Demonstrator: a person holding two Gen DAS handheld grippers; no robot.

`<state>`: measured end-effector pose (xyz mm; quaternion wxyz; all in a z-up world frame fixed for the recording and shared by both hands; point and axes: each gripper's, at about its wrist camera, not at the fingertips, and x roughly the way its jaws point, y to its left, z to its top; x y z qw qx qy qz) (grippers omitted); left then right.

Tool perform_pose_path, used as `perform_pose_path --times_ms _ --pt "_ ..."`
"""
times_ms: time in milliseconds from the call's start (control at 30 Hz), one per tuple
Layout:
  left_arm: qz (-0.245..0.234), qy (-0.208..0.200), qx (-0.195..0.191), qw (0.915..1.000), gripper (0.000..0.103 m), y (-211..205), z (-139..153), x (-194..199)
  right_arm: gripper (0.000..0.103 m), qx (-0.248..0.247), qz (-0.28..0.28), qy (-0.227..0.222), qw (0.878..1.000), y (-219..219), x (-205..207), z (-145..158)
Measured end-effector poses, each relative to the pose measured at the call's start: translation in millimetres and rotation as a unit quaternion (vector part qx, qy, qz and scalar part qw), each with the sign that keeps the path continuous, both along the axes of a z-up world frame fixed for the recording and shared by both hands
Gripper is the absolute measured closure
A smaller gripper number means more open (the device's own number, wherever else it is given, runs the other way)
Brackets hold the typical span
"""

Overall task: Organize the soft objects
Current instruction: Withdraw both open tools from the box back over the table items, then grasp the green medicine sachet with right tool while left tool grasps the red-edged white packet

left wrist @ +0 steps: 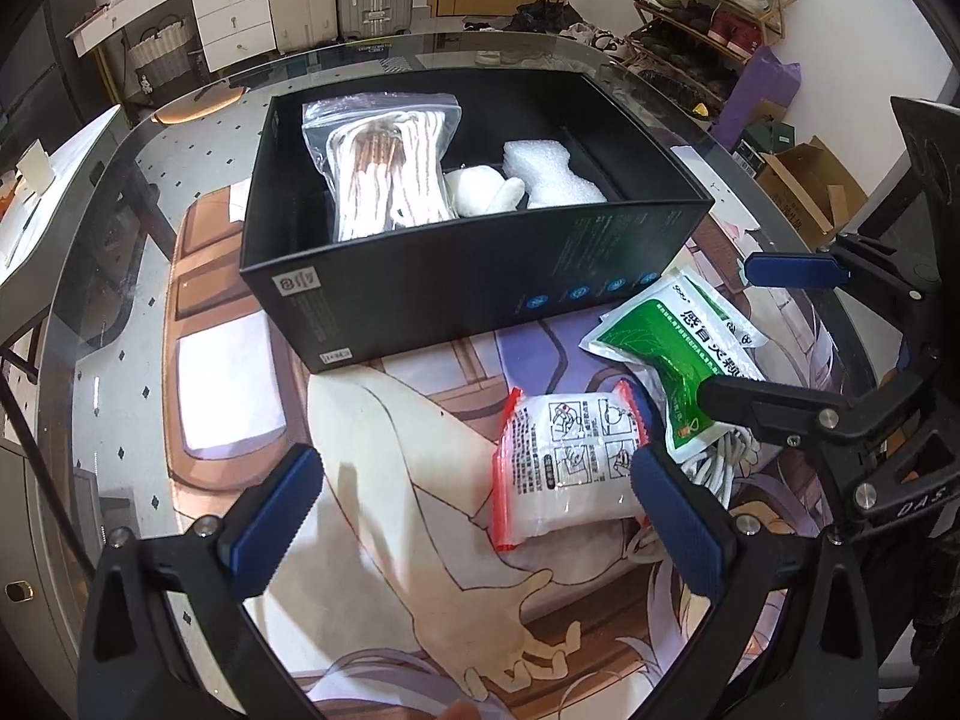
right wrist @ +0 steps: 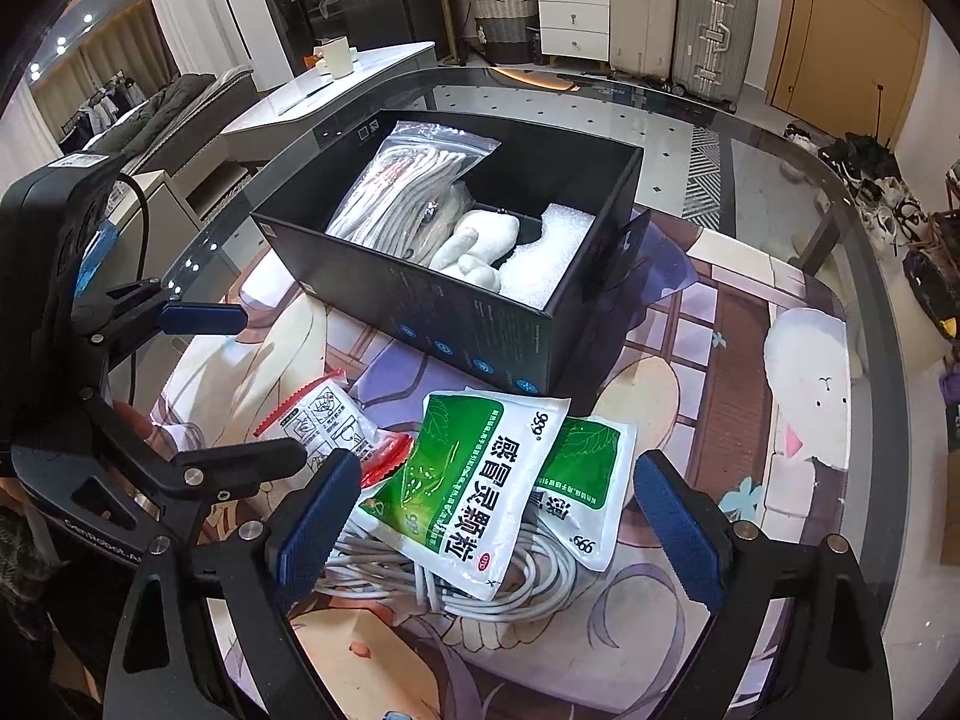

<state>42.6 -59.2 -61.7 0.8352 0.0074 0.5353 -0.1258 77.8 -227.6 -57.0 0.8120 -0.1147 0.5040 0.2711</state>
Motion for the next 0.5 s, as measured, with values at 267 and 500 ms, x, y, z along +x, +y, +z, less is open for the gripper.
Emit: perform_pose_path --times_ms 267,500 --pt "-0.011 0.008 0.004 0.9999 0.0 -5 -3 -2 0.018 -0.038 0.012 0.0 0.999 17 6 -10" --pt "-0.018 0.014 0.007 0.9997 0.0 -8 -7 -1 0.035 -0.071 0.022 0.006 0.997 31 12 -24"
